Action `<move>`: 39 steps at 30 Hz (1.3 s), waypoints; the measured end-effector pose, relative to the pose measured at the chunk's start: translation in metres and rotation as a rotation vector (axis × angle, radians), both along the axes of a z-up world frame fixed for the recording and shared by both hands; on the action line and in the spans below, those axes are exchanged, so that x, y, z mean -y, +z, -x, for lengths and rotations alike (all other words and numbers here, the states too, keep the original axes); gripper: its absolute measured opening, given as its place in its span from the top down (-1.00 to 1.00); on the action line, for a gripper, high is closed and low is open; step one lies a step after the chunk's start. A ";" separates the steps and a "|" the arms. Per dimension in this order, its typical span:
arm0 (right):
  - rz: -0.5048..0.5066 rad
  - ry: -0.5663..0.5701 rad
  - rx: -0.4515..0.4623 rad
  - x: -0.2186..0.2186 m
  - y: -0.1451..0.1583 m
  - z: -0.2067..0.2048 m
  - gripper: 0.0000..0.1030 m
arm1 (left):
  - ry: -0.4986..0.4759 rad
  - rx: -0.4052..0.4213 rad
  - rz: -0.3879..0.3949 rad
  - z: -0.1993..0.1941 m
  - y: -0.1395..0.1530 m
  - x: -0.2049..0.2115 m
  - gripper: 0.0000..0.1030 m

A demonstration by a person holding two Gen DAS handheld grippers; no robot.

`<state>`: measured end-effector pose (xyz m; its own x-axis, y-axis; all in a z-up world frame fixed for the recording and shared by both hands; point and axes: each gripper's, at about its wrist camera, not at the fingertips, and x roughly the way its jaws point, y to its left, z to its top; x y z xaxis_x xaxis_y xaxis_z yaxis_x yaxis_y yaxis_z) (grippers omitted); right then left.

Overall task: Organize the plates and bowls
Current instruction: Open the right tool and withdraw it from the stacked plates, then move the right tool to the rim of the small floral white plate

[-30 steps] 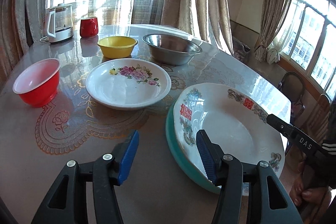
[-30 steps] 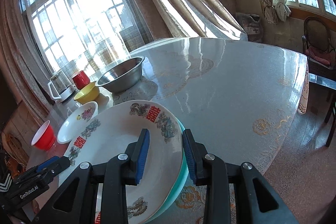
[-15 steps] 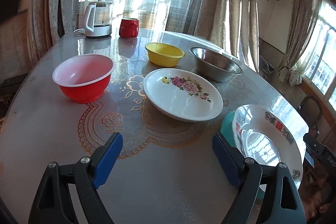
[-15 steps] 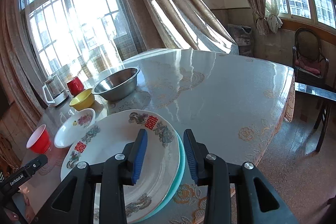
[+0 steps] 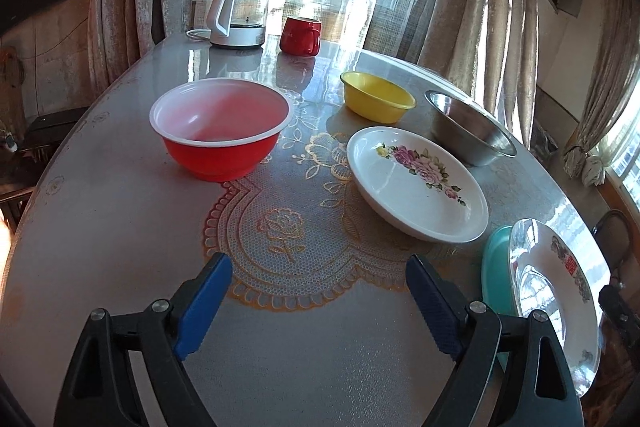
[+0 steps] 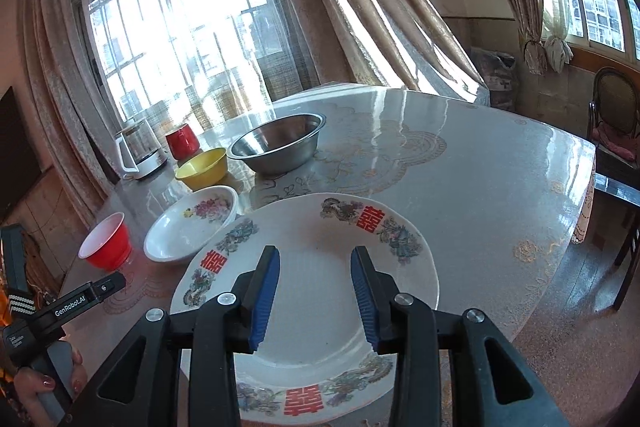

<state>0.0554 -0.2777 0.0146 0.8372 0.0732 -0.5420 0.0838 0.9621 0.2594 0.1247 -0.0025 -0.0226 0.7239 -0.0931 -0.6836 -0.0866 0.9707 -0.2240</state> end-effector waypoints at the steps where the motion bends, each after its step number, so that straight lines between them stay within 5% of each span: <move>1: 0.004 0.019 -0.003 -0.005 0.001 -0.002 0.27 | 0.005 -0.001 0.000 -0.001 0.000 -0.001 -0.73; 11: 0.020 0.161 -0.086 -0.049 0.005 -0.029 0.27 | 0.036 -0.024 -0.003 -0.026 -0.004 -0.010 -0.73; 28: 0.076 0.218 -0.182 -0.085 0.021 -0.089 0.26 | -0.032 -0.005 0.110 -0.070 -0.001 0.000 -0.73; 39: 0.076 0.231 -0.329 -0.081 0.016 -0.165 0.17 | -0.067 -0.079 0.135 -0.092 -0.013 0.001 -0.73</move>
<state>0.2204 -0.1962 0.0305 0.5848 0.1881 -0.7891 -0.0700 0.9808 0.1820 0.2163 -0.0034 -0.0355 0.6579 -0.2343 -0.7158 -0.0454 0.9363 -0.3482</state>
